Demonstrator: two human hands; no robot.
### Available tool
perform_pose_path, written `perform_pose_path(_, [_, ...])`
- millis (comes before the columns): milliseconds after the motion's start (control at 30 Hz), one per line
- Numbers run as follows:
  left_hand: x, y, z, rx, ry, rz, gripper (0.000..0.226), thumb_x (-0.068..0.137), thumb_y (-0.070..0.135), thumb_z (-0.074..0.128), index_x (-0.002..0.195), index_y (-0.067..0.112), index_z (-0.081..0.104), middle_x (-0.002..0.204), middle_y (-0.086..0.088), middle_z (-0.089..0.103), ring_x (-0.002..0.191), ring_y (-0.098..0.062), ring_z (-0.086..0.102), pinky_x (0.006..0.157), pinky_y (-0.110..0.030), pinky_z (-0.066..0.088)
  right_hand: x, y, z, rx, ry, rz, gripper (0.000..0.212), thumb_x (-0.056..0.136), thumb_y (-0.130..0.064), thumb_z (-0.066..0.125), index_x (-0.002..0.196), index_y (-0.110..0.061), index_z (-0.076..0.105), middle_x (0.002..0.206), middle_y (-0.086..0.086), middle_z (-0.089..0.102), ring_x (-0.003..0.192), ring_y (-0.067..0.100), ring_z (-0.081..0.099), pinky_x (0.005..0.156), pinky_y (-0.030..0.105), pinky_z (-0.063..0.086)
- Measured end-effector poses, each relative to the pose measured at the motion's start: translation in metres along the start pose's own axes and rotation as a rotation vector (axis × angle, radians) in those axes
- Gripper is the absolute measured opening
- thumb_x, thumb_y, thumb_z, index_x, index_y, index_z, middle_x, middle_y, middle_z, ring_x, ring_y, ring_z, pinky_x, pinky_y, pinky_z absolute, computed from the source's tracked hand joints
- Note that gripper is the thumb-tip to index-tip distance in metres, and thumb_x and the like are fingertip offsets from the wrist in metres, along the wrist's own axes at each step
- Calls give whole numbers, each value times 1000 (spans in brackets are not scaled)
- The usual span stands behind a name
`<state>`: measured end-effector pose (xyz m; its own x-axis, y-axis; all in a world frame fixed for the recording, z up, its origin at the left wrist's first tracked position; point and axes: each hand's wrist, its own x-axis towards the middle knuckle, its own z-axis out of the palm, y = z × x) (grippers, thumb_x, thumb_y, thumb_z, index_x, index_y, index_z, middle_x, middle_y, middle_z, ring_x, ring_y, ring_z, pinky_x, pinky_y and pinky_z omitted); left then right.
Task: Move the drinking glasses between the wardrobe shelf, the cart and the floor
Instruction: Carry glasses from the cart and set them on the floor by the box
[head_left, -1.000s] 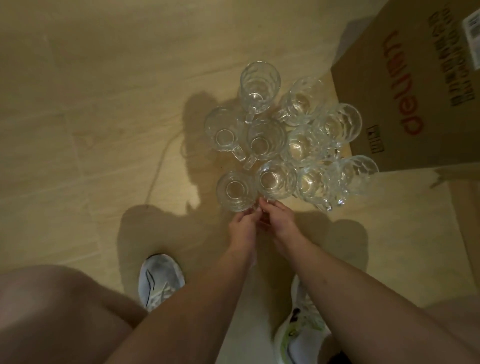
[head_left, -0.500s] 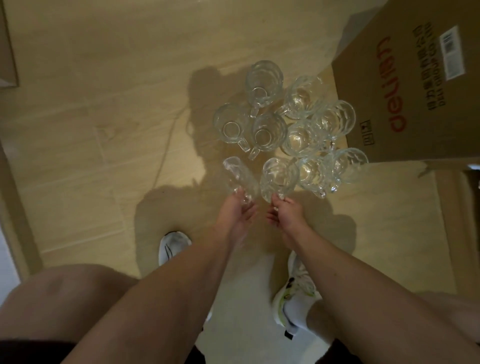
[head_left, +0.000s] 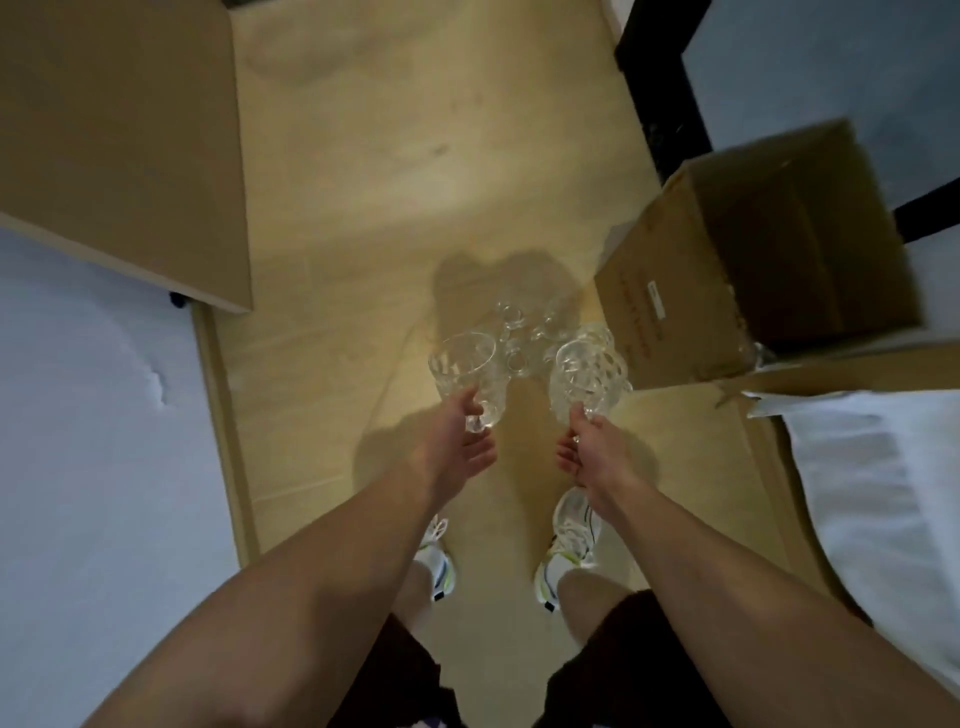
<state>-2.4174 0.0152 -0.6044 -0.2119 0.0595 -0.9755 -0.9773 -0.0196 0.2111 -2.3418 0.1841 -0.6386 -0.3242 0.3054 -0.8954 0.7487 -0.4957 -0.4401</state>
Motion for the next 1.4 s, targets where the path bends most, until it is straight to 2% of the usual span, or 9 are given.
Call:
perform_pose_path(167, [-142,63,32,54,-18,175,28,96,40,56,87,14,52,83,-13,52,73,-25,53,72,-38,54,-116,-101,-18,-53,-38,-167,35,103,-44,54,82,-16,49,70,4,52,64,16,51,64,32,48])
perform_pose_path(333, [-252,124,60,153,-159,412,23,100,35,49,95,15,59,66,-6,62,56,-18,57,54,-26,52,-213,-176,-37,72,-70,-351,32,101,-38,54,78,-17,49,64,3,49,58,17,48,55,32,40])
perform_pose_path(467, [-331,159,82,348,-260,535,28,98,39,46,83,19,58,78,-6,58,66,-19,54,65,-31,51,-290,-214,-50,176,5,-492,37,104,-37,46,72,-18,44,65,6,47,57,20,47,57,33,44])
perform_pose_path(600, [-389,168,103,503,-343,644,24,96,42,52,100,18,56,95,-13,56,88,-26,55,75,-38,56,-354,-220,-68,270,114,-593,41,103,-42,44,69,-20,45,73,8,52,61,19,49,65,33,51])
perform_pose_path(800, [-449,128,149,674,-545,646,29,98,43,54,96,14,58,104,-16,60,94,-27,60,84,-42,58,-429,-173,-115,442,336,-675,39,99,-43,48,69,-18,45,77,15,56,58,22,48,58,30,50])
perform_pose_path(900, [-469,89,169,765,-638,607,29,98,41,54,88,15,55,95,-12,57,89,-25,54,86,-39,58,-461,-134,-143,512,466,-689,33,95,-39,52,72,-17,44,75,18,55,52,22,47,51,27,47])
perform_pose_path(1100, [-501,-11,200,965,-793,555,26,98,40,55,90,16,54,97,-13,59,83,-25,53,79,-38,54,-521,-45,-205,739,640,-728,28,88,-37,55,75,-16,42,70,15,48,45,19,38,49,25,37])
perform_pose_path(1267, [-535,-120,225,1148,-901,570,25,96,37,54,80,17,51,55,-14,65,65,-25,55,59,-33,49,-565,46,-263,913,739,-713,32,88,-41,58,75,-17,42,73,17,50,40,17,36,44,21,37])
perform_pose_path(1400, [-559,-228,242,1232,-984,564,28,91,33,54,68,18,47,65,-16,65,67,-28,56,59,-32,50,-601,130,-315,1018,836,-710,32,92,-44,56,78,-18,44,80,16,47,38,16,38,41,21,37])
